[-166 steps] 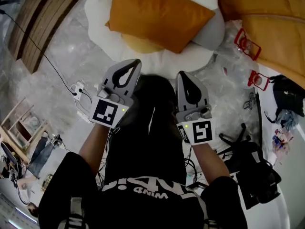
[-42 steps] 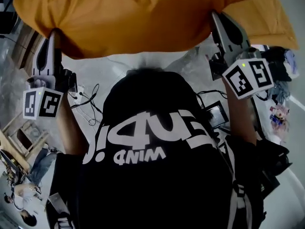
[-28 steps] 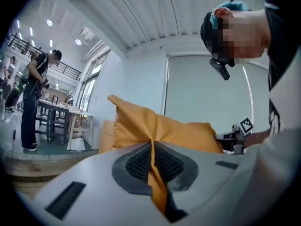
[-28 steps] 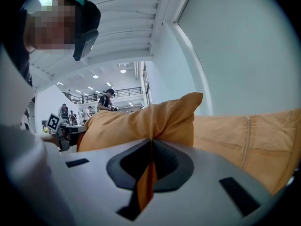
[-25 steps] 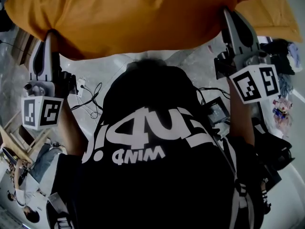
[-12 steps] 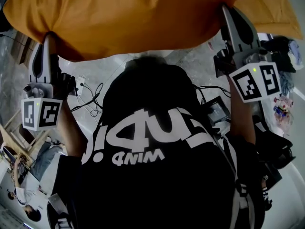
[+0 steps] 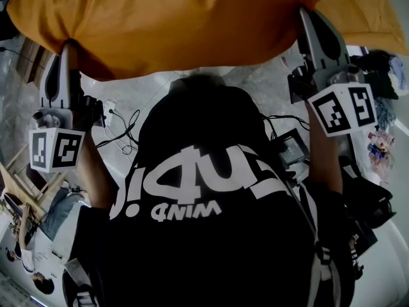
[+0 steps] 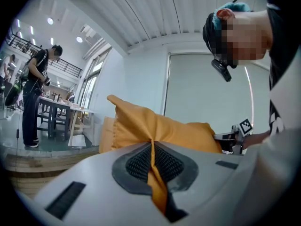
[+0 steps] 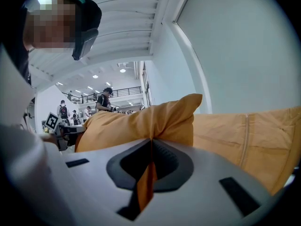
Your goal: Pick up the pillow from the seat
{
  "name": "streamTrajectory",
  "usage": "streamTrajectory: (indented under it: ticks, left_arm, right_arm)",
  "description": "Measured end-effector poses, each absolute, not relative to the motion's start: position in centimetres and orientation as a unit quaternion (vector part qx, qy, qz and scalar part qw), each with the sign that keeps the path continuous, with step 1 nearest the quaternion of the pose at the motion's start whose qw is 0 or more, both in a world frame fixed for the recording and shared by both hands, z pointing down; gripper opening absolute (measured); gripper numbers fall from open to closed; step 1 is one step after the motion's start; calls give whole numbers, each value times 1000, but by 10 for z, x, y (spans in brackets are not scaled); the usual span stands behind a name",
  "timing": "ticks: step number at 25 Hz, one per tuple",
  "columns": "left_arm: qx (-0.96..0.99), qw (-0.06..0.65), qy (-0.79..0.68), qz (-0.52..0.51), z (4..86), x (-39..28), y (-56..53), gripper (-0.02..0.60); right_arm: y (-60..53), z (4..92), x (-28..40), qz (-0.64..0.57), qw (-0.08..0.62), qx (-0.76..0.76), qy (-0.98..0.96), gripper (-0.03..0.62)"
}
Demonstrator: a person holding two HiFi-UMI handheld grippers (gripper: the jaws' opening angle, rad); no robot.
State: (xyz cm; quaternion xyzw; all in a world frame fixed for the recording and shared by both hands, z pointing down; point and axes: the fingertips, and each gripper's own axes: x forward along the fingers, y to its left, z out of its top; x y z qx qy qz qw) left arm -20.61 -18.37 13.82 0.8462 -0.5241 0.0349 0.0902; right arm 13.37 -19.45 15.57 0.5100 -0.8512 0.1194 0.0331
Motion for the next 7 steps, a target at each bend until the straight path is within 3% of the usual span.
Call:
streamTrajectory:
  ticks: [7]
  left_arm:
    - [844,92,-527,34,139,-209,-185,14]
  right_arm:
    - [-193,157,131,120,32,507,-853,28]
